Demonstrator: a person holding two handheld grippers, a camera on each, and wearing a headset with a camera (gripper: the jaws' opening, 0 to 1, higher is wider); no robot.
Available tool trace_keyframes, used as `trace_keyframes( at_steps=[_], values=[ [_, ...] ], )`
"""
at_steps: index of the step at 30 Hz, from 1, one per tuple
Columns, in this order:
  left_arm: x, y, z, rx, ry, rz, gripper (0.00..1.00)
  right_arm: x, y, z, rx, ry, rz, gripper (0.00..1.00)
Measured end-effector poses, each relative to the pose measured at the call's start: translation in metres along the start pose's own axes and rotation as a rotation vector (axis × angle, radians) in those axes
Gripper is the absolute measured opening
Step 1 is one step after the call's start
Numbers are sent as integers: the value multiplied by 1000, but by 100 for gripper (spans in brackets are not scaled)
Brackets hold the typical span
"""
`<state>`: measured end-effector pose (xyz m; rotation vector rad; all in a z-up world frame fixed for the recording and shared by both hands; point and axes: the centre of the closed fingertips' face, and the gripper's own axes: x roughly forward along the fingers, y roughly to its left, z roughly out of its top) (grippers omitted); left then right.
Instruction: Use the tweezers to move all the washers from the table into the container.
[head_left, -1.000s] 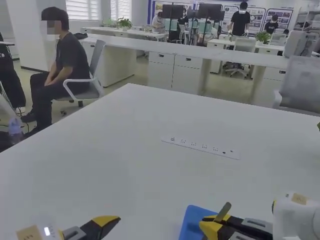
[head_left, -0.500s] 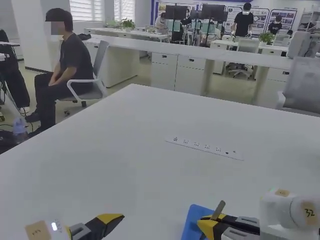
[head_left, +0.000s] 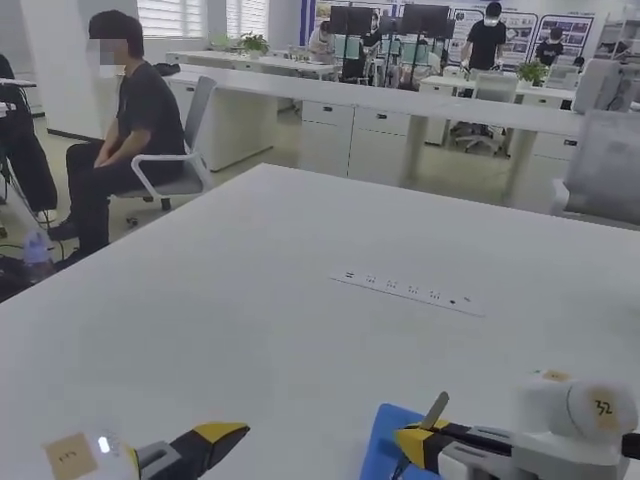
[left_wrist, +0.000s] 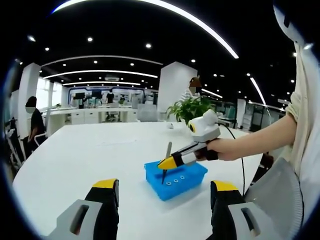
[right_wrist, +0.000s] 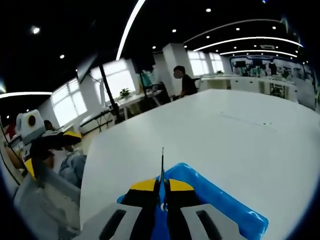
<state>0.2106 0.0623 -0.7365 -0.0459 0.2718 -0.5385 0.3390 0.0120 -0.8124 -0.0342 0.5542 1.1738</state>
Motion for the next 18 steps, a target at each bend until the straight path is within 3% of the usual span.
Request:
trace_keyframes(
  at_steps=[7,10,18],
  values=[
    [1,-5,1,-24,1,-35,73,4,3,-5,-43,22,7,3],
    [2,-12,0,-46,6,-78,69,6,7,-6,-67,29,21,3],
    [1,-13,3,-82,3,-96,67,9,11,-7,-161,48,33,3]
  ],
)
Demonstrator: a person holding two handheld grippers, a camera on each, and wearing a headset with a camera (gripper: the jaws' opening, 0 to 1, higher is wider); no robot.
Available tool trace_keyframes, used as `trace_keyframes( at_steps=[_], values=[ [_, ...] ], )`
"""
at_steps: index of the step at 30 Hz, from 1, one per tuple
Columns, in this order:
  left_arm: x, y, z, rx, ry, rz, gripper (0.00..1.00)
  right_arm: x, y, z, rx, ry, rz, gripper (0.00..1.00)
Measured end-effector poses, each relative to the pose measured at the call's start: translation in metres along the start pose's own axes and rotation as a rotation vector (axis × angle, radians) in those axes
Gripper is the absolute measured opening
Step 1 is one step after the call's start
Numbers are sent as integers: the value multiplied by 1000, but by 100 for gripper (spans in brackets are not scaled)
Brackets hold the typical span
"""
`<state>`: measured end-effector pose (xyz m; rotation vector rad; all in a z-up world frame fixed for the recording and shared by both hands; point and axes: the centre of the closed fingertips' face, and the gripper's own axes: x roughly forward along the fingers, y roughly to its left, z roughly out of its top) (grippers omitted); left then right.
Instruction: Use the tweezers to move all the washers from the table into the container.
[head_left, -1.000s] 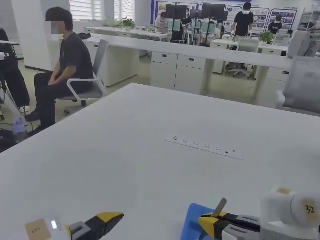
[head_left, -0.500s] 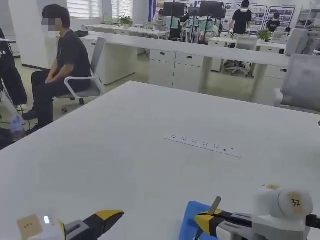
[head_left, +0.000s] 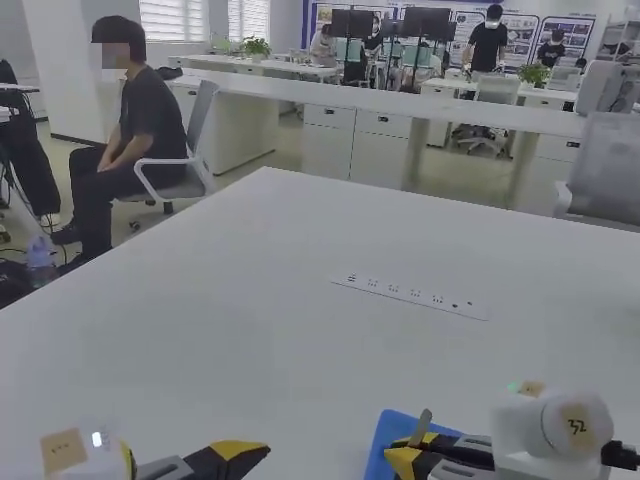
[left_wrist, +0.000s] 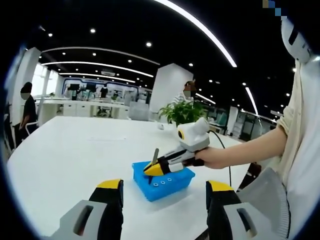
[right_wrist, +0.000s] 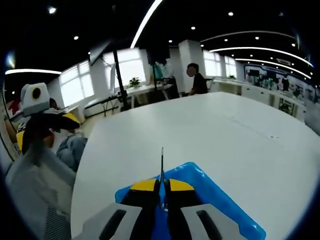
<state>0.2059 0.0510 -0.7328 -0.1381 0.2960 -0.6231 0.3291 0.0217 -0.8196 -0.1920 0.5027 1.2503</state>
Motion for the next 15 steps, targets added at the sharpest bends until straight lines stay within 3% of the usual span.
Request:
trace_keyframes(
  at_steps=[10,15],
  values=[
    [3,-5,2,-70,23,-55,65,-4,-1,3,-21,-10,-3,4],
    [7,-9,4,-49,58,-104,58,-19,8,13,-44,-32,0,4]
  ],
)
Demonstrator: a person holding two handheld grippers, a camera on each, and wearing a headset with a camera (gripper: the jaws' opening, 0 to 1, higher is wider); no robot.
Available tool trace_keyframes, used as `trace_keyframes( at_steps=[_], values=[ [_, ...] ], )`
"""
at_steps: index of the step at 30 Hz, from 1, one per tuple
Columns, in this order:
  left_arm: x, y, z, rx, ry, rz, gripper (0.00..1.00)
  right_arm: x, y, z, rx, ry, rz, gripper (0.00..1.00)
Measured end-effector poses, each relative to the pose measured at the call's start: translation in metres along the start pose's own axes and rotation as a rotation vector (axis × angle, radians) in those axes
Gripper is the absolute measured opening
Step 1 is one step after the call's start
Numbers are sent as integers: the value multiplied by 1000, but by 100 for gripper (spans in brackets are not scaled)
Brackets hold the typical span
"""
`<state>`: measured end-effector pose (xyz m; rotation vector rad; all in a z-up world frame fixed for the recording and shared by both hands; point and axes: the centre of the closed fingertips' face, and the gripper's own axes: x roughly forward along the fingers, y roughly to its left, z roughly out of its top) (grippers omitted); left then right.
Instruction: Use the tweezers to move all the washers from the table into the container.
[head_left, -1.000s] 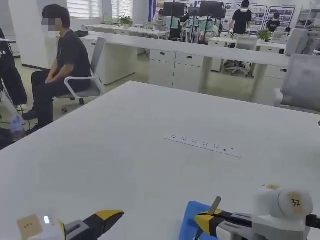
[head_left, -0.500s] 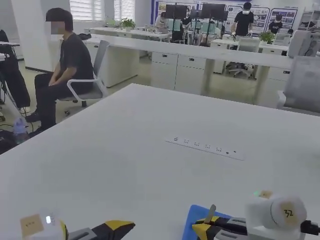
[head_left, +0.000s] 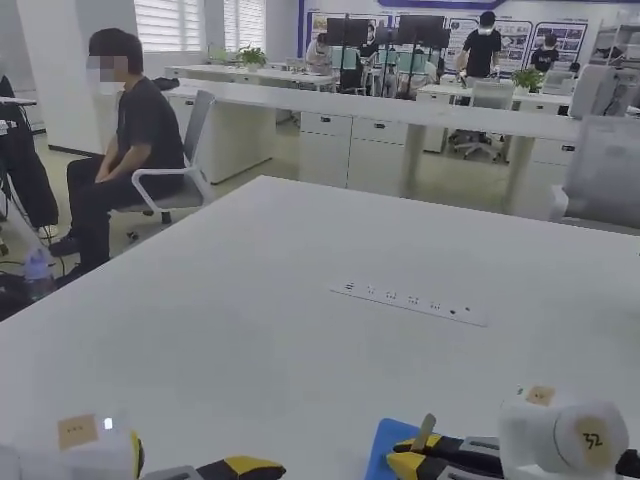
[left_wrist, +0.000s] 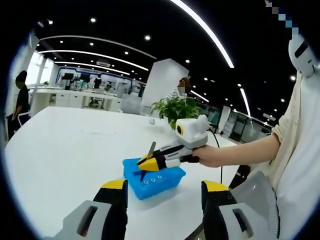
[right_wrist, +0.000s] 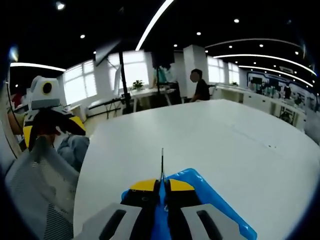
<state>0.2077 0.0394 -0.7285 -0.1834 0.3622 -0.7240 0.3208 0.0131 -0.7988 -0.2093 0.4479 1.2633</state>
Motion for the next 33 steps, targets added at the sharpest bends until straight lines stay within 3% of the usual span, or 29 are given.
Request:
trace_keyframes(
  at_steps=[6,11,20,24,29,33],
  values=[
    [7,-8,2,43,39,-47,55,-23,23,20,-116,-24,15,4],
    [11,-14,7,88,52,-83,47,-36,36,25,-139,-38,32,4],
    [11,-30,17,196,82,-154,27,-53,54,20,-167,-38,73,4],
    [14,-39,17,247,110,-197,25,-61,69,15,-167,-37,123,4],
    [21,-51,14,322,168,-262,17,-62,91,-6,-175,30,209,4],
    [31,-61,6,367,225,-318,16,-63,108,-26,-237,115,273,4]
  ],
)
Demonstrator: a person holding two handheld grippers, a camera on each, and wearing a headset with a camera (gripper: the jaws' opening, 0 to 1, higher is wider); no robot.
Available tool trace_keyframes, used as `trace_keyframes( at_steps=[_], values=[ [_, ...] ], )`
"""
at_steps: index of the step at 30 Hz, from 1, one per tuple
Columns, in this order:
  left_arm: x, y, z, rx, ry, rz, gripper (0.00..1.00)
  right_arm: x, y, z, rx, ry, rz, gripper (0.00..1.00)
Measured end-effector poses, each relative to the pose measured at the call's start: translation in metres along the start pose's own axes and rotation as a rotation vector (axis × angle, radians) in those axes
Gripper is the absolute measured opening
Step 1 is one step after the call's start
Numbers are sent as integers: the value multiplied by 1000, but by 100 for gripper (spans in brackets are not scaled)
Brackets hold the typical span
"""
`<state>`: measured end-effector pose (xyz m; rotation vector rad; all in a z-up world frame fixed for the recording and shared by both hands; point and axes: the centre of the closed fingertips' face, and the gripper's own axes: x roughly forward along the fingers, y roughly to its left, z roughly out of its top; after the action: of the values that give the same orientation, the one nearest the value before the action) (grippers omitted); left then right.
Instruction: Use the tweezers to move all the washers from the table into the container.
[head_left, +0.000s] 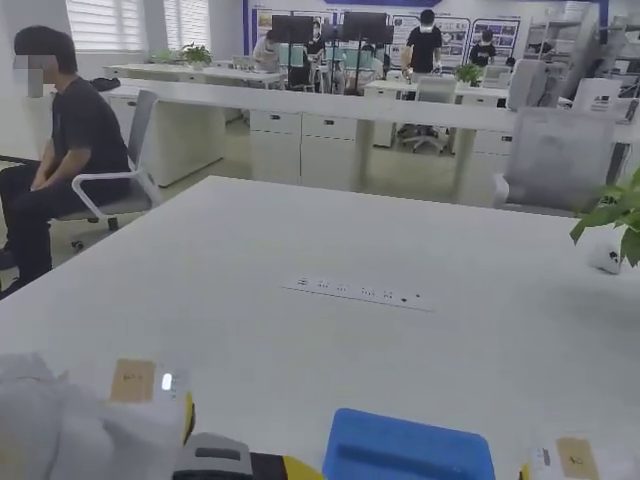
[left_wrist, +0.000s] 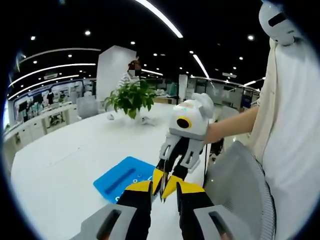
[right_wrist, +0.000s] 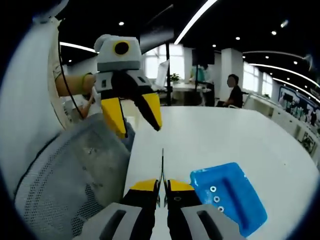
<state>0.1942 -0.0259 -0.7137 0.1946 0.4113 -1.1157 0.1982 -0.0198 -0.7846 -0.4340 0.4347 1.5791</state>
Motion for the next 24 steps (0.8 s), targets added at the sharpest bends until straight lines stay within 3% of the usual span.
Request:
trace_keyframes(
  at_steps=[3,6,14,17,21,24],
  values=[
    [9,-6,-3,17,31,-41,15,5,8,-8,-41,48,28,4],
    [16,-13,-7,52,73,-78,14,8,14,-10,-45,65,52,4],
    [23,-19,-10,133,109,-109,3,12,18,-17,-100,120,68,4],
    [26,-19,-15,159,145,-111,2,12,20,-17,-100,118,72,3],
    [28,-20,-15,162,148,-119,0,12,21,-18,-100,123,69,4],
    [29,-21,-20,168,173,-128,0,12,20,-23,-92,133,66,4]
  ],
)
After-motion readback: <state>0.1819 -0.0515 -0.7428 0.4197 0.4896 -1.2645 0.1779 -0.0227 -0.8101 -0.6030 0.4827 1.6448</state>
